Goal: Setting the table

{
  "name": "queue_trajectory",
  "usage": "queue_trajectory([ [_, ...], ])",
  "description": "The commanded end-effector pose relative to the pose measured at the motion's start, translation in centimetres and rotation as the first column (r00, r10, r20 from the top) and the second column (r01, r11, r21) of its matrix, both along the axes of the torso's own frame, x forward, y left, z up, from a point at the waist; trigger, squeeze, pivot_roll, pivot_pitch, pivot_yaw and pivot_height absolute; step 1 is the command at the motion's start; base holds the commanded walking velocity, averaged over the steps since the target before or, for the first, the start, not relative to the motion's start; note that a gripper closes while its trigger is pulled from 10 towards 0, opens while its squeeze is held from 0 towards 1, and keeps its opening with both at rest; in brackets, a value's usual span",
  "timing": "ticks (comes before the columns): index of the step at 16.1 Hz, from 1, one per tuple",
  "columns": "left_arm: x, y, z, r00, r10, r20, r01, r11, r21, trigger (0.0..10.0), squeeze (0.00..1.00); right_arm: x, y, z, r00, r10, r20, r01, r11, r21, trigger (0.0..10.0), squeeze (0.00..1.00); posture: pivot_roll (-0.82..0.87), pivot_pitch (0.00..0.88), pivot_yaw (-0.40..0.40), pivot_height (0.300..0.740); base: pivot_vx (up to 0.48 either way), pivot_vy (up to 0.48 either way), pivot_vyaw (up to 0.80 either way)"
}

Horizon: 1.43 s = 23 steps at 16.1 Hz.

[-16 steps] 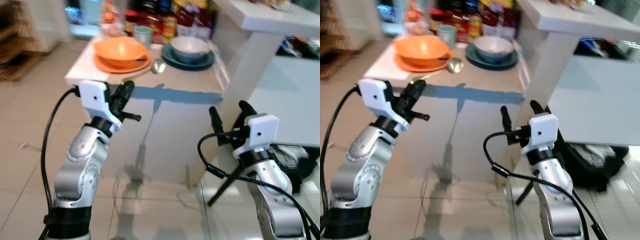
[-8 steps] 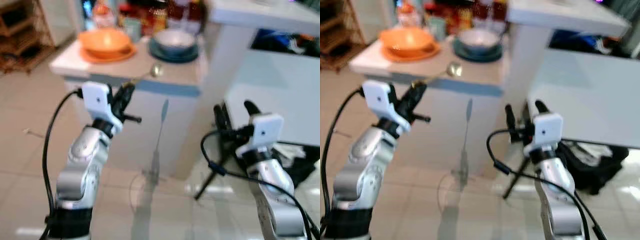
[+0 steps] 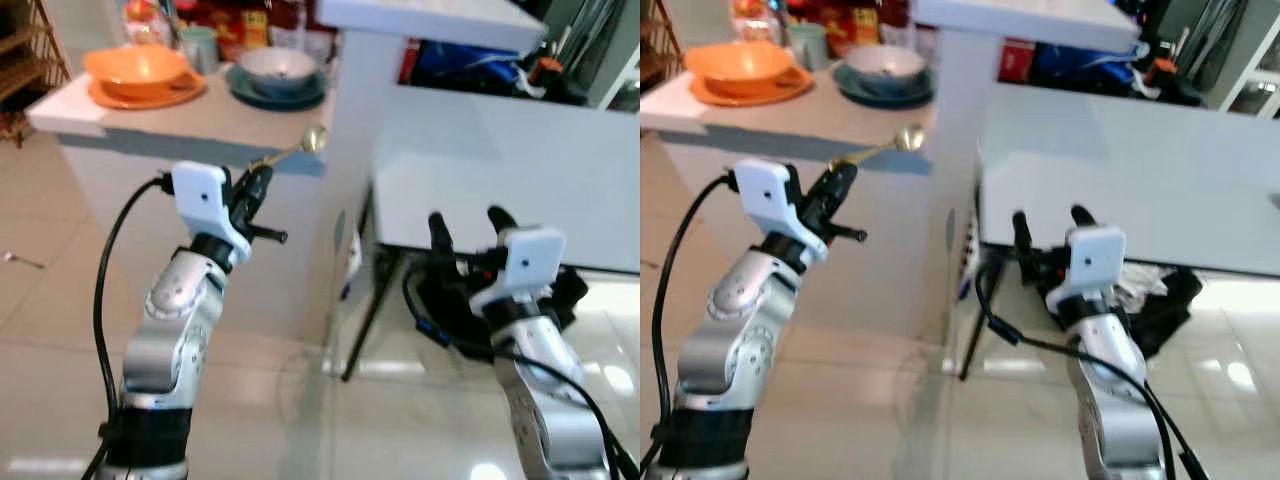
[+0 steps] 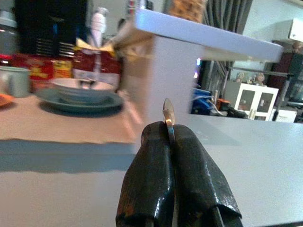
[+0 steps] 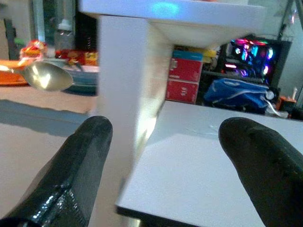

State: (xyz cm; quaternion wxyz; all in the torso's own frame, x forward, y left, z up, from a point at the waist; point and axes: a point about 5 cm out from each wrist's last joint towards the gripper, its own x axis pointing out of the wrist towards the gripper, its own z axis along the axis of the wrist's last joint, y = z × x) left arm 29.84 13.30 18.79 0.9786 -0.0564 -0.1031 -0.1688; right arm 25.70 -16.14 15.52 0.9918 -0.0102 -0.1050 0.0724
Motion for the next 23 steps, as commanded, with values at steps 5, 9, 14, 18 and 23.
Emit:
queue_trajectory([
  [5,0.62,-0.85,0.24,1.000,0.024,0.013,-0.024,1.000,0.015,10.0,0.00,0.08,-1.07,0.10,0.999,-0.039,-0.020,0.039,0.999,0.010,10.0,0.00,0.01,0.001,-0.036,0.740,0.000,-0.422,0.00],
  [9,0.75,-0.93,0.12,1.000,0.005,-0.011,-0.004,0.999,0.045,10.0,0.00,0.22,-1.30,0.21,0.998,-0.062,-0.031,0.062,0.998,0.017,10.0,0.00,0.01,0.000,-0.040,0.740,0.000,0.000,0.00],
  [14,0.74,-1.12,0.30,1.000,0.004,0.004,-0.004,1.000,0.031,10.0,0.00,0.44,-1.51,0.36,0.997,-0.065,-0.039,0.066,0.997,0.040,10.0,0.00,0.01,0.000,-0.042,0.740,0.394,0.000,-0.57],
  [18,0.87,-1.28,0.38,1.000,-0.005,0.012,0.004,0.999,0.034,10.0,0.00,0.58,-1.61,0.39,0.997,-0.070,-0.043,0.072,0.996,0.044,10.0,0.00,0.01,0.000,-0.040,0.740,0.469,0.000,-0.72],
  [23,0.98,-1.27,0.40,1.000,0.000,0.012,0.000,0.999,0.032,10.0,0.00,0.58,-1.58,0.43,0.997,-0.060,-0.039,0.061,0.998,0.030,10.0,0.00,0.01,0.000,-0.045,0.740,0.469,0.000,0.00],
])
